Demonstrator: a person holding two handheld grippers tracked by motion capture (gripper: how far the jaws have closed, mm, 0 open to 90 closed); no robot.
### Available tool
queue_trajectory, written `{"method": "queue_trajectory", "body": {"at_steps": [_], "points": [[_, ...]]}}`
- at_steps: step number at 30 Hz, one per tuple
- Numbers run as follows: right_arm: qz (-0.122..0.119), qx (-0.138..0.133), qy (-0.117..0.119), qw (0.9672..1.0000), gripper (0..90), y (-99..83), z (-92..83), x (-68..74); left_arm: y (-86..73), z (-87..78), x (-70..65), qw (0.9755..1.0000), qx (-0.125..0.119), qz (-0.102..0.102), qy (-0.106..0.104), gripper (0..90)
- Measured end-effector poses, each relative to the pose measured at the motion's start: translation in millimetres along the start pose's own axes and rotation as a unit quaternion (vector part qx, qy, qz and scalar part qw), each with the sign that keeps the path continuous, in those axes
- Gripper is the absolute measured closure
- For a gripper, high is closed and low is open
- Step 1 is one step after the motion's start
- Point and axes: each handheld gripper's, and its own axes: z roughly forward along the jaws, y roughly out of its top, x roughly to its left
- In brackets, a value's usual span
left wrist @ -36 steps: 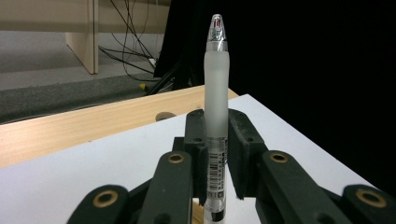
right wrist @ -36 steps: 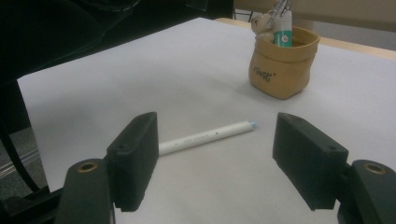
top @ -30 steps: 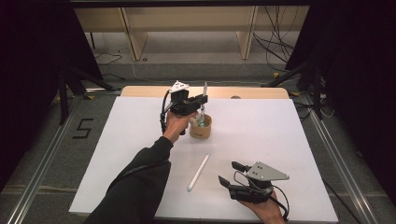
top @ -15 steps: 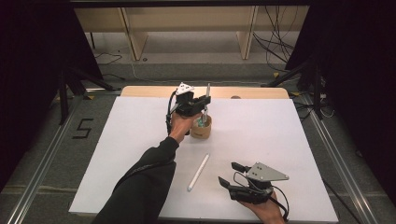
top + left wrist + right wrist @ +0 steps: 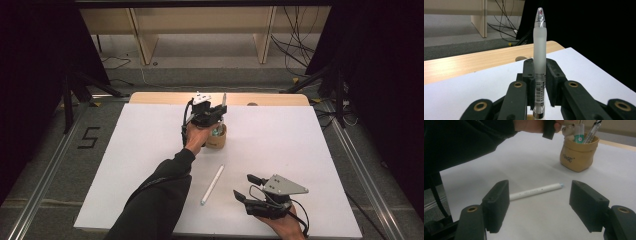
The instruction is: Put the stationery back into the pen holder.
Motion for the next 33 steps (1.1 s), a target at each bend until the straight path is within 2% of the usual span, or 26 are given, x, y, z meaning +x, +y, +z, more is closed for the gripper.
{"method": "queue_trajectory", "body": {"at_steps": [5, 9, 19, 24, 30, 33], "points": [[-0.001, 0.0, 0.001, 1.0, 33.5, -0.2, 0.2, 0.1, -3.8, 0.4, 1.7, 1.0, 0.002, -0.004, 0.005, 78.8], [-0.003, 0.002, 0.001, 1.0, 33.5, -0.6, 0.8, 0.2, -5.7, 0.4, -0.2, 1.0, 0.004, 0.004, 0.004, 78.6], [-0.003, 0.001, -0.001, 1.0, 33.7, -0.5, 0.2, -0.1, -11.2, -0.4, -3.3, 0.9998, 0.012, 0.002, 0.014, 78.3], [-0.004, 0.002, -0.001, 1.0, 33.8, -0.9, 0.6, -0.2, -14.3, -1.3, -4.3, 0.9993, 0.021, 0.019, 0.023, 77.7], [-0.004, 0.002, -0.002, 1.0, 33.9, -1.3, 1.1, -0.5, -15.3, -3.7, -5.1, 0.9993, 0.022, 0.017, 0.027, 77.5], [-0.004, 0.002, -0.003, 1.0, 34.0, -1.5, 1.1, -0.9, -14.5, -5.6, -6.0, 0.9988, 0.031, 0.028, 0.027, 77.0]]}}
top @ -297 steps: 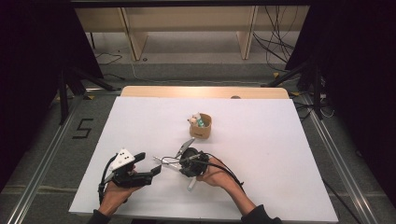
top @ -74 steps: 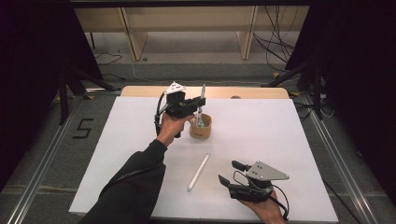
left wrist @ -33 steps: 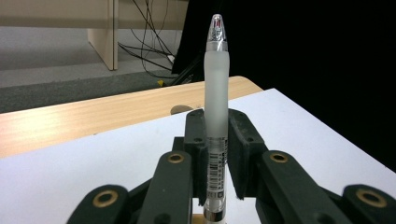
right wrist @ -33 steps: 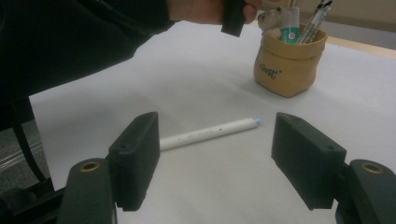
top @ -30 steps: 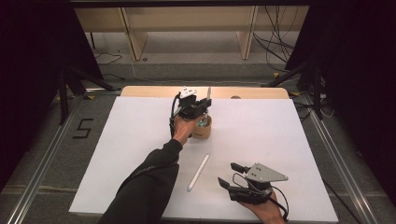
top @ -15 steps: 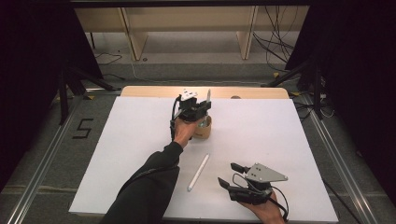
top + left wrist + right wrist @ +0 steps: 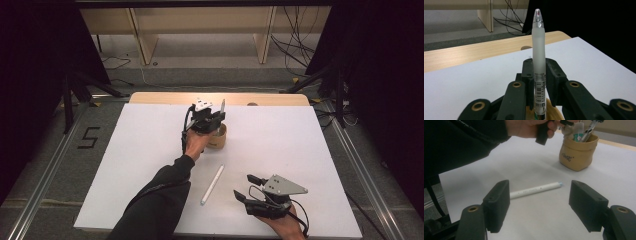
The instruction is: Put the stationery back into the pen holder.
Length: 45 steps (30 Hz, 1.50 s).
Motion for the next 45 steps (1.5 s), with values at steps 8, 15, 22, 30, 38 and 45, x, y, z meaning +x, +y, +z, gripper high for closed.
{"method": "queue_trajectory", "body": {"at_steps": [8, 15, 22, 30, 38, 45], "points": [[-0.001, 0.0, -0.001, 1.0, 34.1, -0.1, 0.0, -0.4, 3.1, -7.1, -0.2, 0.9997, 0.016, 0.016, 0.0, 60.4], [0.0, 0.002, -0.004, 1.0, 34.1, -0.3, 0.2, -1.2, 10.1, -21.6, -1.6, 0.9995, 0.014, 0.021, -0.018, 53.3], [0.005, -0.001, -0.005, 1.0, 34.0, -0.3, -0.1, -2.1, 14.3, -46.5, -0.9, 0.9994, 0.017, 0.017, -0.025, 44.0], [0.011, -0.004, -0.013, 0.9998, 33.3, -0.6, -1.0, -4.4, 8.0, -80.3, -3.3, 0.9981, 0.041, 0.014, -0.043, 34.4], [0.017, -0.004, -0.02, 0.9996, 33.3, -1.4, -2.1, -6.4, -12.9, -103.0, -13.0, 0.9951, 0.072, 0.022, -0.065, 26.3], [0.022, -0.003, -0.022, 0.9995, 33.3, -2.5, -1.7, -8.2, -31.9, -108.4, -17.6, 0.9927, 0.098, 0.027, -0.066, 22.8]]}}
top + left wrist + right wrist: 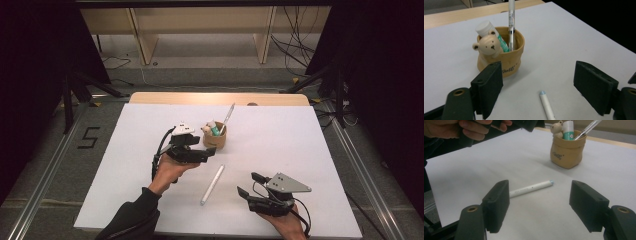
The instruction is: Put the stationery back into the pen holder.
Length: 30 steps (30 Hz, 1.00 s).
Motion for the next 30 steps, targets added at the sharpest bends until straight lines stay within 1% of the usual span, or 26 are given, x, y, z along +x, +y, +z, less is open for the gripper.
{"method": "queue_trajectory", "body": {"at_steps": [4, 9, 12, 16, 20, 21, 24, 28, 29, 30], "points": [[-0.001, -0.001, -0.002, 1.0, 33.3, -0.2, 0.3, 0.2, -3.4, 0.0, -6.8, 1.0, 0.004, 0.006, -0.001, 21.0], [0.0, -0.004, -0.005, 1.0, 33.1, -0.4, -1.2, -0.8, -13.3, -0.3, -14.0, 0.9996, 0.021, 0.014, 0.009, 18.3], [0.001, -0.005, -0.009, 0.9999, 32.0, -0.9, -1.6, -2.1, -18.4, 0.1, -17.6, 0.999, 0.03, 0.025, 0.019, 16.9], [0.007, -0.006, -0.013, 0.9999, 30.6, -1.3, -1.7, -2.9, -25.1, -0.2, -21.8, 0.9988, 0.038, 0.024, 0.021, 15.7], [0.014, -0.009, -0.013, 0.9998, 29.8, -1.7, -1.8, -4.7, -31.7, 0.6, -27.5, 0.9982, 0.05, 0.027, 0.019, 15.3], [0.015, -0.009, -0.012, 0.9998, 29.7, -1.7, -2.1, -5.0, -33.7, 1.5, -29.2, 0.9981, 0.052, 0.025, 0.019, 15.3], [0.019, -0.012, -0.012, 0.9997, 28.9, -1.7, -2.7, -5.7, -39.4, 3.2, -32.2, 0.9974, 0.064, 0.025, 0.019, 14.9], [0.022, -0.012, -0.013, 0.9996, 28.5, -2.1, -2.9, -6.7, -45.5, 3.9, -33.3, 0.9965, 0.076, 0.027, 0.022, 14.9], [0.023, -0.012, -0.013, 0.9996, 28.5, -2.2, -3.0, -6.9, -47.0, 4.1, -33.7, 0.9966, 0.076, 0.023, 0.023, 14.9], [0.023, -0.012, -0.013, 0.9996, 28.5, -2.3, -3.0, -7.0, -48.2, 3.8, -33.3, 0.9964, 0.078, 0.024, 0.022, 14.9]]}}
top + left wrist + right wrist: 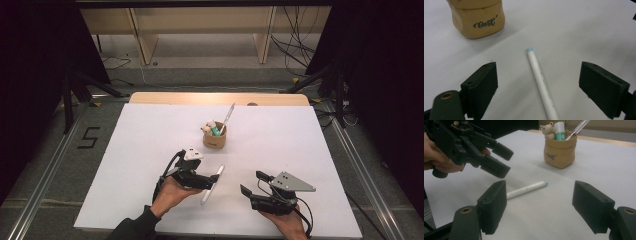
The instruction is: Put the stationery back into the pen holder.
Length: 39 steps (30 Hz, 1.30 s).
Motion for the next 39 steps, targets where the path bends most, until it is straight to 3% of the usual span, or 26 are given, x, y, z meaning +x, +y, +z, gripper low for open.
{"method": "queue_trajectory", "body": {"at_steps": [8, 23, 39], "points": [[-0.001, 0.002, -0.002, 1.0, 28.4, -0.6, 1.2, 0.7, -14.5, 1.8, -1.9, 0.9999, 0.013, -0.004, -0.004, 16.5], [-0.003, 0.005, -0.003, 1.0, 28.5, -1.0, 1.1, 1.3, -38.8, 4.1, -14.4, 0.998, 0.058, 0.014, -0.019, 38.7], [-0.008, 0.007, -0.004, 0.9999, 28.6, -1.7, 2.9, 2.6, -46.9, 8.9, -20.6, 0.9968, 0.075, 0.02, -0.016, 55.9]]}}
